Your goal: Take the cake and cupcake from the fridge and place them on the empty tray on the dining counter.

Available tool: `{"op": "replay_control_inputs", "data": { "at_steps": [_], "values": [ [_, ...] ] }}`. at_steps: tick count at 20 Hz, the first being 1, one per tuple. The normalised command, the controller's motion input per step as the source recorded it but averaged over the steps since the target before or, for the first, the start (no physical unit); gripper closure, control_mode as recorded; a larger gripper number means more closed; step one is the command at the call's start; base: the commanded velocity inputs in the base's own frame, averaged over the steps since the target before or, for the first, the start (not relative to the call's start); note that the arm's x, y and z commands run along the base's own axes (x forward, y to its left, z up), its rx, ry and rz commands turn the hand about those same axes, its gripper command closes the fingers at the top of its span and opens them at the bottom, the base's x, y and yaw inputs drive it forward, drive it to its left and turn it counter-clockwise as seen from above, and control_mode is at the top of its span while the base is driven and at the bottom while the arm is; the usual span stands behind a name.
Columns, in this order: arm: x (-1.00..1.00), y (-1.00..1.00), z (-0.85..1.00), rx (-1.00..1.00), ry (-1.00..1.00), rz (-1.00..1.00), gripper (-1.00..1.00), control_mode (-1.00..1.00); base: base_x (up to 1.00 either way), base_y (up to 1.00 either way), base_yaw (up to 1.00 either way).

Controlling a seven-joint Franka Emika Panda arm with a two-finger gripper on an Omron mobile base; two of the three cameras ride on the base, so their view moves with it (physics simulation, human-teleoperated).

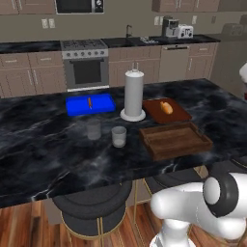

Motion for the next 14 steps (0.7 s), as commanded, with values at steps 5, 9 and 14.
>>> {"op": "replay_control_inputs", "data": {
  "at_steps": [5, 9, 14],
  "values": [
    [0.68, -0.03, -0.59, 0.03, 0.04, 0.11, 1.0, -1.0, 0.0, 0.0, 0.0],
    [0.45, 0.0, -0.36, 0.0, -0.01, 0.1, 1.0, -1.0, 0.0, 0.0, 0.0],
    [0.22, 0.0, -0.29, 0.0, -0.09, 0.08, 1.0, -1.0, 0.0, 0.0, 0.0]
  ]
}}
